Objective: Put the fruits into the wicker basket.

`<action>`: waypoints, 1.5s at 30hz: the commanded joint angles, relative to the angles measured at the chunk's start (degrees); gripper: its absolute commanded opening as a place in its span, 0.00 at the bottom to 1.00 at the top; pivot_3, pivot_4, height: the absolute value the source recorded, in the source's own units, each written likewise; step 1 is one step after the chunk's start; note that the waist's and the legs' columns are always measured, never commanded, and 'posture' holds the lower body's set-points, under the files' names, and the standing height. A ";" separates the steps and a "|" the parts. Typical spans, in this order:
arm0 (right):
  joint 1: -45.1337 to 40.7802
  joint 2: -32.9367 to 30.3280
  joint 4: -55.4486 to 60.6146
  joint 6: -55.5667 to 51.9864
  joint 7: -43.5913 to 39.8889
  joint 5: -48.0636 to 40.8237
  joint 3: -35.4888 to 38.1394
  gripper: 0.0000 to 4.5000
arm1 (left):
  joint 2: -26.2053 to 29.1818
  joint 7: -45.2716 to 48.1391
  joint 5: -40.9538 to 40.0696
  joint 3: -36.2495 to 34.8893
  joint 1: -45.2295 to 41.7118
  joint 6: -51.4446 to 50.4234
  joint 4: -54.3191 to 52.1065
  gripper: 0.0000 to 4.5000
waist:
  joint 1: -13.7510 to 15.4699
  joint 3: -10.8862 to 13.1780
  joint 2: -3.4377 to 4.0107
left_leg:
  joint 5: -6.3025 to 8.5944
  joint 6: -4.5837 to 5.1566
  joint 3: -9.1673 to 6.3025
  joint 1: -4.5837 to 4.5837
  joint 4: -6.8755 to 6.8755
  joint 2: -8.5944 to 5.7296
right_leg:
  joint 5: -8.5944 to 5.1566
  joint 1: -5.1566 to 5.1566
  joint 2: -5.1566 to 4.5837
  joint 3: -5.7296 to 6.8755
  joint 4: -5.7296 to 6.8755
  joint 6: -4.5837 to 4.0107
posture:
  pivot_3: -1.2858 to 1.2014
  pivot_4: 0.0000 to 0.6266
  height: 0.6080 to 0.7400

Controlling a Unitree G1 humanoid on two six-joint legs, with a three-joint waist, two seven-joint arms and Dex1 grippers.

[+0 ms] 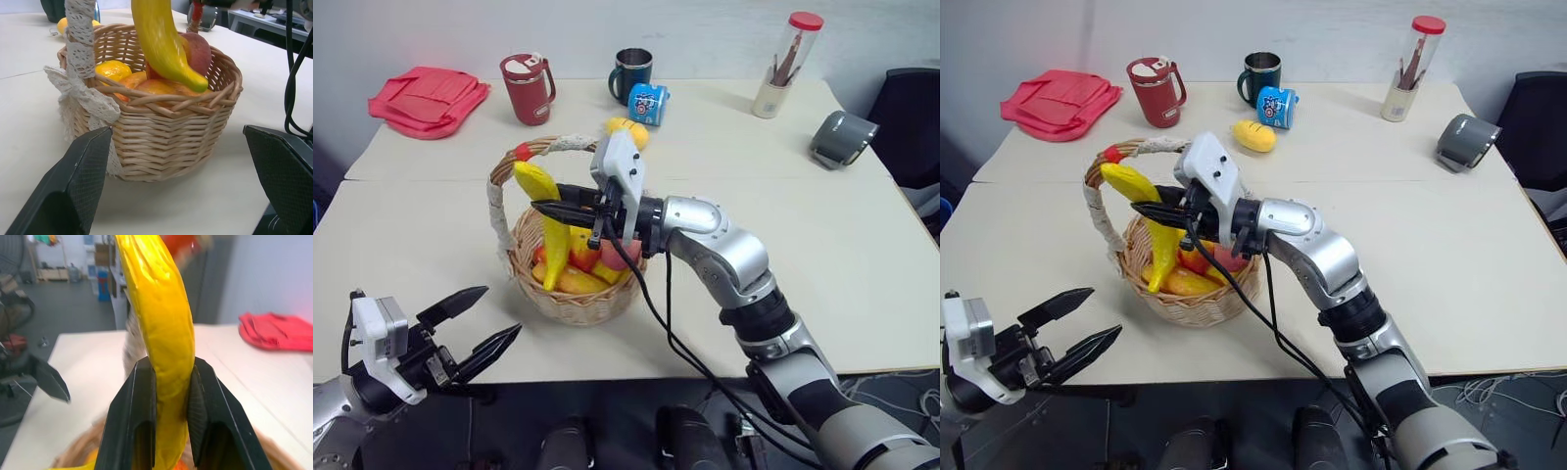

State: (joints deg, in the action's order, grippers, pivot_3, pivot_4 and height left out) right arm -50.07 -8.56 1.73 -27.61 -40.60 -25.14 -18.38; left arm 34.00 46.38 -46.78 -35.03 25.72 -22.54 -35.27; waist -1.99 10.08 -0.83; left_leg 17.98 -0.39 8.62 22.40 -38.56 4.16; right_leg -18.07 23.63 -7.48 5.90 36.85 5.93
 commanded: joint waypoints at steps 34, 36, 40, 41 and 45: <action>18.52 -29.99 7.23 -4.65 -32.72 -17.65 24.84 1.00 | 2.08 2.89 -3.74 -5.30 1.05 0.88 0.57 1.00 | 0.46 0.01 -0.04 | 0.19 0.30 -0.01 -0.01 0.23 -0.20 | 0.07 -0.23 -0.17 0.06 -0.88 0.13 | 0.52 0.24 1.00; 19.12 -29.90 1.74 1.93 -32.73 -14.19 26.00 1.00 | 2.49 3.39 -5.33 -6.59 1.84 -0.08 0.55 1.00 | 0.14 0.01 -0.05 | 0.20 0.31 0.06 -0.03 0.23 -0.21 | 0.08 -0.24 -0.17 0.04 -0.92 0.14 | 0.52 0.24 1.00; 12.86 -24.71 -10.58 14.70 -33.80 -6.27 22.04 1.00 | 4.47 3.01 -10.56 -6.97 0.85 -3.38 -0.21 1.00 | -0.62 0.04 0.01 | 0.09 0.15 0.21 -0.16 0.24 -0.06 | 0.08 -0.23 -0.03 0.03 -0.86 0.15 | 0.52 0.24 1.00; 11.10 -23.27 -12.78 16.22 -33.95 -5.41 21.42 1.00 | 4.77 2.27 -12.27 -7.09 0.18 -4.25 -0.29 1.00 | -0.98 0.06 0.04 | 0.01 0.07 0.21 -0.18 0.28 -0.03 | 0.08 -0.21 0.01 0.04 -0.82 0.15 | 0.52 0.24 1.00; 2.95 -17.60 -20.64 16.50 -39.53 -4.20 16.83 1.00 | 7.26 1.28 -15.14 -7.08 -1.56 -6.42 -1.60 1.00 | -1.28 0.12 0.13 | -0.17 -0.11 0.17 -0.18 0.39 0.08 | 0.05 -0.07 0.08 0.04 -0.61 0.10 | 0.52 0.24 1.00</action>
State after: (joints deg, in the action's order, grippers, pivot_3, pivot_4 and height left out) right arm -45.98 -26.36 -18.65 -12.26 -78.20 -29.26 -1.19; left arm 40.81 47.77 -60.55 -40.62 24.00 -28.85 -35.34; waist -3.27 10.20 -0.69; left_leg 17.81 -0.52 8.80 22.22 -38.16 4.24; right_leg -18.04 23.58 -7.40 5.94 36.29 5.99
